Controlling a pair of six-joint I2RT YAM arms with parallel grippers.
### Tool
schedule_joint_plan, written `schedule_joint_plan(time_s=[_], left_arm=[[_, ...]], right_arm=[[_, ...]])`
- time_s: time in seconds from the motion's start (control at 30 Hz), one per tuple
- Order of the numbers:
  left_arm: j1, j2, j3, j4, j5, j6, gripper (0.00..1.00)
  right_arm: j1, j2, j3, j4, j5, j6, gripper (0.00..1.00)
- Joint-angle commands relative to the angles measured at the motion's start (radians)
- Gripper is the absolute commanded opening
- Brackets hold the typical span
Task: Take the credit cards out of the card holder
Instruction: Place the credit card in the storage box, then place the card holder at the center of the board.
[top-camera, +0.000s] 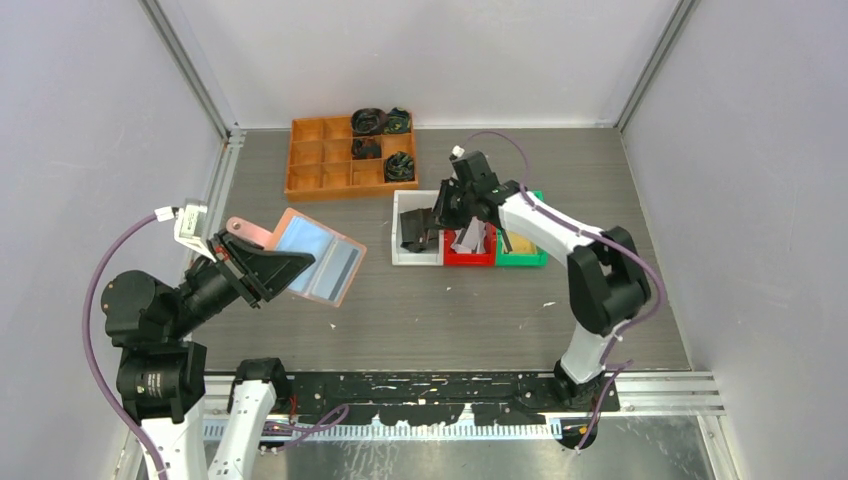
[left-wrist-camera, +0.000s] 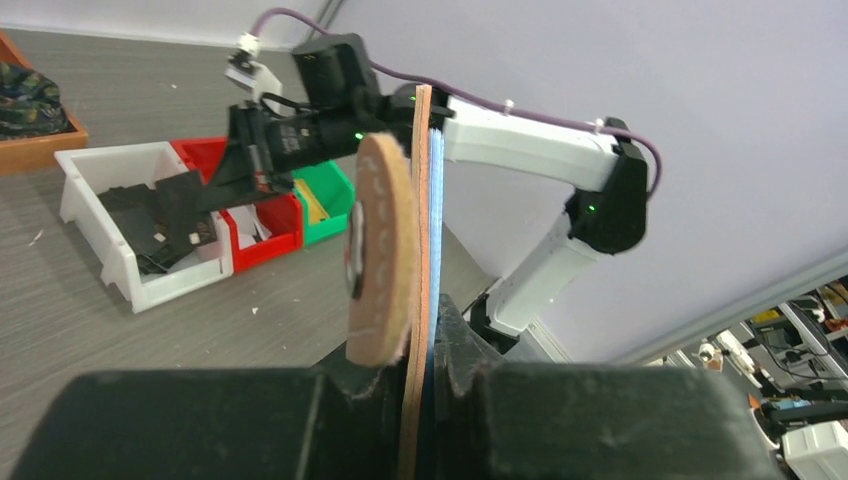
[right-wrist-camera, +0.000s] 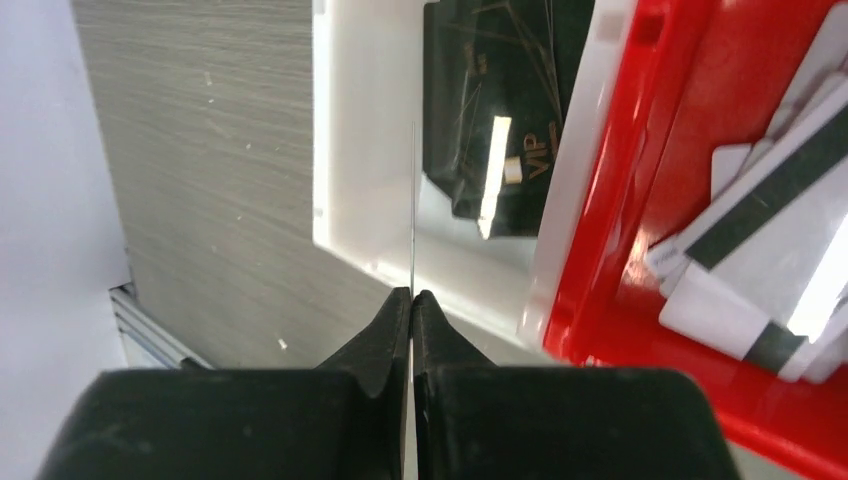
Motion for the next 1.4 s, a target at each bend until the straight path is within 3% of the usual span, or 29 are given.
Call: schedule_joint_plan(time_s=[0.0, 0.13, 0.27, 0.33, 0.47, 0.6, 0.7, 0.77, 0.87, 1.0, 1.17, 1.37], left_arm=[[0.003, -0.008, 0.003, 0.047, 0.06, 0.0, 0.0], [0.005, -0.009, -0.015, 0.057, 0.088, -0.002, 0.0], [0.005, -0.001, -0.045, 0.046, 0.126, 0.051, 0.0], [0.004, 0.014, -0.062, 0.014, 0.143, 0.122, 0.02], [0.004, 0.09, -0.105, -0.1, 0.177, 0.31, 0.03], [-0.001, 0.207, -0.155, -0.25, 0.183, 0.6, 0.05], [-0.038, 0.346, -0.189, -0.242, 0.163, 0.612, 0.05], [-0.146, 0.438, -0.181, -0.202, 0.095, 0.628, 0.04], [-0.283, 0.573, -0.136, -0.237, 0.014, 0.777, 0.04], [-0.336, 0.709, -0.131, -0.256, -0.082, 0.94, 0.03], [-0.444, 0.86, -0.141, -0.295, -0.301, 1.191, 0.03], [-0.496, 0.937, -0.273, -0.044, -0.584, 1.372, 0.0]], right_arm=[[-0.003, 0.093, 0.138, -0.005, 0.014, -0.076, 0.01], [-0.001, 0.183, 0.199, 0.021, -0.012, -0.069, 0.04], [-0.001, 0.213, 0.252, -0.016, -0.005, -0.086, 0.25], [-0.001, 0.177, 0.249, -0.016, 0.007, -0.089, 0.38], [0.0, 0.07, 0.236, -0.013, 0.027, -0.091, 0.54], [-0.001, -0.057, 0.217, 0.002, 0.044, -0.082, 0.59], [-0.001, -0.142, 0.196, 0.015, 0.066, -0.068, 0.61], [0.0, -0.191, 0.169, 0.028, 0.081, -0.058, 0.63], [0.0, -0.247, 0.146, 0.016, 0.106, -0.057, 0.64], [-0.002, -0.324, 0.085, 0.009, 0.138, -0.056, 0.67], [-0.015, -0.377, 0.023, 0.009, 0.167, -0.056, 0.7], [-0.05, -0.428, -0.034, 0.006, 0.175, -0.058, 0.71]])
